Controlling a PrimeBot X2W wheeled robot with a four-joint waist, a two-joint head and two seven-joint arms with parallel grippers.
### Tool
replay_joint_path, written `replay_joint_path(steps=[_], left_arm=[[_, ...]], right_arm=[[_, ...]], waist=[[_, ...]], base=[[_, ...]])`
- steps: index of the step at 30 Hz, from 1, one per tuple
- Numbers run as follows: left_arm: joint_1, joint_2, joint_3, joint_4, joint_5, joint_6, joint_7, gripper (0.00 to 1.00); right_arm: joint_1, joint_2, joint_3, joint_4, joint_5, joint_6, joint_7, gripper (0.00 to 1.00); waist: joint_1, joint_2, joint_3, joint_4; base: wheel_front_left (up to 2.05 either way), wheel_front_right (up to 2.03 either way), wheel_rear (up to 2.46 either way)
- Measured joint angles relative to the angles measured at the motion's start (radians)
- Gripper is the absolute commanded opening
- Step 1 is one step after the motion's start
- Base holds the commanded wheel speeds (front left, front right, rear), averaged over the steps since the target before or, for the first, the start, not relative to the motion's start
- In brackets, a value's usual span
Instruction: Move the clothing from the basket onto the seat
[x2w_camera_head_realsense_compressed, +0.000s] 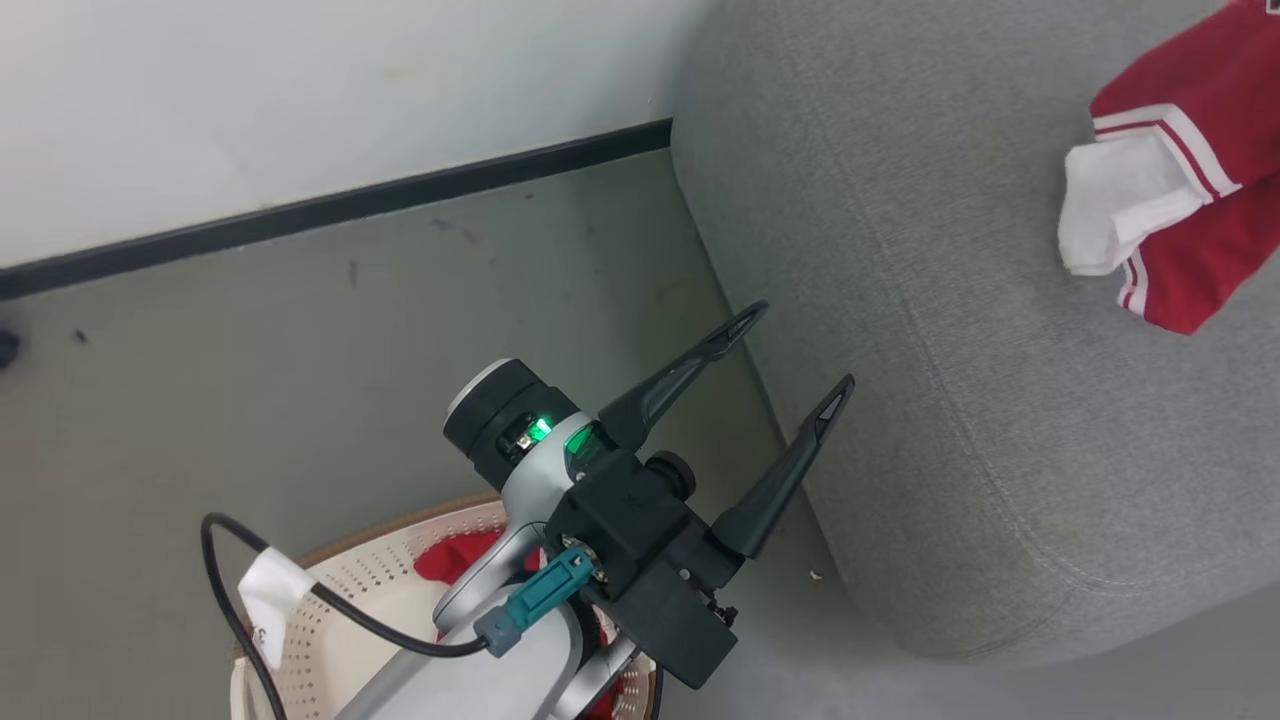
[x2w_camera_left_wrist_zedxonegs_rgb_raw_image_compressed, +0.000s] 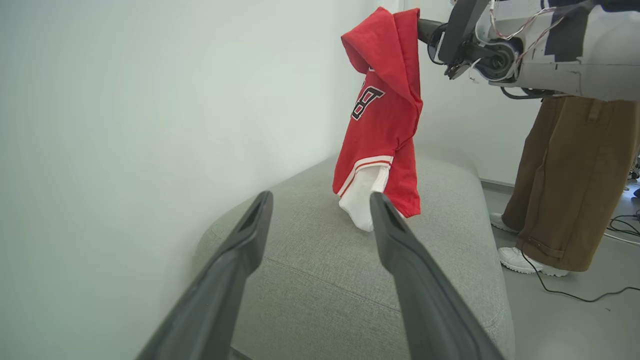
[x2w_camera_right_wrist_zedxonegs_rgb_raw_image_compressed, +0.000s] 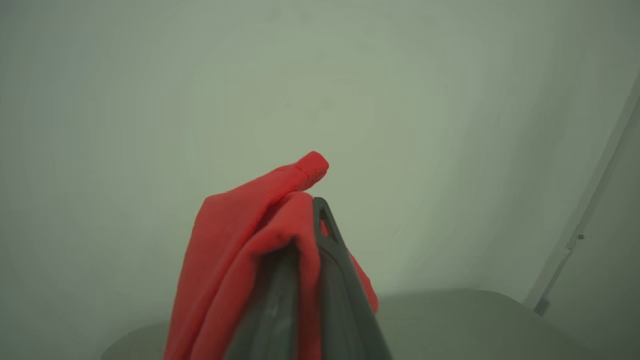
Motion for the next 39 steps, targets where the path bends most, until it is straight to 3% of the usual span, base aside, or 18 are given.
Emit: replay_joint_path(steps=[7, 12, 17, 27, 28, 29, 30, 31, 39], left_arm=[[-0.036, 0.000, -0.018, -0.026, 0.034, -0.001, 0.024, 1.00], [-0.048, 0.000, -0.027, -0.029, 0.039, -0.001, 0.030, 1.00], [-0.056, -0.001, -0.038, -0.026, 0.040, -0.010, 0.034, 1.00], [-0.058, -0.001, -0.055, -0.022, 0.042, -0.018, 0.042, 1.00], [-0.058, 0.000, -0.058, -0.021, 0.042, -0.018, 0.042, 1.00], [-0.058, 0.001, -0.059, -0.021, 0.042, -0.018, 0.042, 1.00], [-0.058, 0.004, -0.060, -0.020, 0.042, -0.018, 0.042, 1.00], [-0.057, 0.006, -0.062, -0.018, 0.042, -0.018, 0.042, 1.00], [-0.048, 0.012, -0.073, 0.019, 0.040, -0.019, 0.032, 1.00]], right_arm=[[0.004, 0.013, 0.002, 0.113, 0.002, 0.003, 0.000, 0.00], [0.010, 0.064, 0.011, 0.195, 0.008, 0.003, 0.000, 0.00], [0.041, 0.141, 0.023, 0.318, 0.009, -0.025, 0.001, 0.00], [0.045, 0.187, 0.039, 0.411, 0.014, -0.021, 0.001, 0.02], [0.045, 0.189, 0.040, 0.418, 0.014, -0.018, 0.001, 0.40], [0.045, 0.192, 0.042, 0.424, 0.014, -0.014, 0.001, 0.90], [0.045, 0.196, 0.045, 0.427, 0.014, -0.014, 0.001, 0.90], [0.045, 0.200, 0.047, 0.429, 0.014, -0.013, 0.001, 1.00], [0.111, 0.239, 0.089, 0.409, -0.015, 0.007, 0.001, 1.00]], waist=[[0.0000, 0.0000, 0.070, 0.050], [0.0000, 0.0000, 0.106, 0.070], [-0.0001, 0.0000, 0.138, 0.091], [-0.0002, -0.0001, 0.150, 0.100], [-0.0002, 0.0000, 0.150, 0.099], [-0.0002, -0.0001, 0.150, 0.098], [-0.0002, -0.0001, 0.149, 0.096], [-0.0002, 0.0000, 0.147, 0.093], [-0.0002, -0.0001, 0.119, 0.070]], base=[[0.00, 0.00, 0.00], [0.00, 0.00, 0.00], [0.00, 0.00, 0.00], [0.00, 0.00, 0.00], [0.00, 0.00, 0.00], [0.00, 0.00, 0.00], [0.00, 0.00, 0.00], [0.00, 0.00, 0.00], [0.00, 0.00, 0.00]])
